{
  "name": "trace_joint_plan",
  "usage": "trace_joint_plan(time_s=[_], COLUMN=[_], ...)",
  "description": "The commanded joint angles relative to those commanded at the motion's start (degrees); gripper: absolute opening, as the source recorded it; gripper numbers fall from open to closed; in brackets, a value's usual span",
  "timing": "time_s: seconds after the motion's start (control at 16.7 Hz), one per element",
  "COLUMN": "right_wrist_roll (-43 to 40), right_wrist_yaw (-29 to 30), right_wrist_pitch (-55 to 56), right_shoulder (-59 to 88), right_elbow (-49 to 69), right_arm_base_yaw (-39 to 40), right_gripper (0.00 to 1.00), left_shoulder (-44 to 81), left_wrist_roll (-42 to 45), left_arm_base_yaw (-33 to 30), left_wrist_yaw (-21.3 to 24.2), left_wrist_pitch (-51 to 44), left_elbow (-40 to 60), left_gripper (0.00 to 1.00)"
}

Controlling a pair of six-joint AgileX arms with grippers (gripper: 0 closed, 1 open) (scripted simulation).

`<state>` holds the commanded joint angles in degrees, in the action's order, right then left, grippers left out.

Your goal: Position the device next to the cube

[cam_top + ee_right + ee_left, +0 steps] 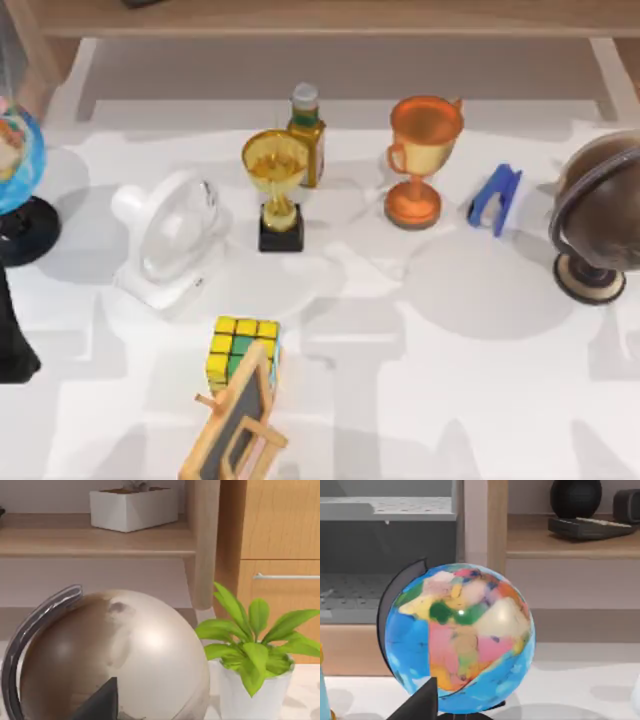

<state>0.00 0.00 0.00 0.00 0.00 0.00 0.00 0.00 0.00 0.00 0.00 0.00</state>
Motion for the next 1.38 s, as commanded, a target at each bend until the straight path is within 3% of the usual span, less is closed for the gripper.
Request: trace_joint_plan(time_s=[0.42,1.38], right_wrist_roll=[-2.2,-16.6], right_wrist_yaw=[0.0,0.0], right_wrist_pitch=[-6.3,-45.5], right_shoulder=[9.1,73.0], right_elbow=[4.7,34.8], right_arm_base_yaw=[-4.8,-34.4], right_gripper=[1.0,1.0], left_shoulder=[0.0,0.0], left_wrist_roll=[0.0,0.0], left_arm_base_yaw=[0.0,0.0], left_wrist_yaw=[0.0,0.0], left_wrist_pitch=[0.0,0.0], left_elbow=[0.0,0.0], left_gripper=[1.0,1.0])
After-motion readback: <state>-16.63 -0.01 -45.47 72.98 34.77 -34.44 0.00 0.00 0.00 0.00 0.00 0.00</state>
